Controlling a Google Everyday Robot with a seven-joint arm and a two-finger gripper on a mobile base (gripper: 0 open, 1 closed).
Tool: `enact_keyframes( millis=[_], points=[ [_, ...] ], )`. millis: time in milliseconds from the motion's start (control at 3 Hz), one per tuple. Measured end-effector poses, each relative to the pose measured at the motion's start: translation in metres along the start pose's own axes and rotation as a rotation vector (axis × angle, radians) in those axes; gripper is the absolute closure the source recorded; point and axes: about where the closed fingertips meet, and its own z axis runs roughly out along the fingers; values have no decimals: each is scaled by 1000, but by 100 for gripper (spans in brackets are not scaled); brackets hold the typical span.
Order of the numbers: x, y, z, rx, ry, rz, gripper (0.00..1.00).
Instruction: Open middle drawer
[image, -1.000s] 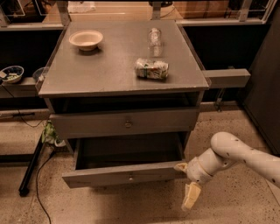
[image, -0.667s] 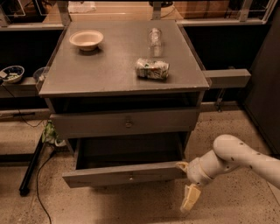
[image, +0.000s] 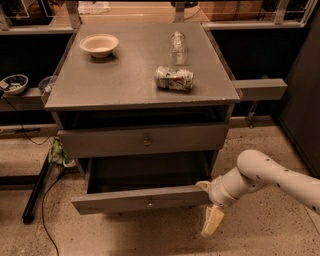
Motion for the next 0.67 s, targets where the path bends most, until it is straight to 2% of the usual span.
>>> enact_keyframes(
  millis=[333,667],
  points=[
    [-9,-21,20,-21,10,0,0],
    [-7,-31,33,-28,21,7,0]
  ],
)
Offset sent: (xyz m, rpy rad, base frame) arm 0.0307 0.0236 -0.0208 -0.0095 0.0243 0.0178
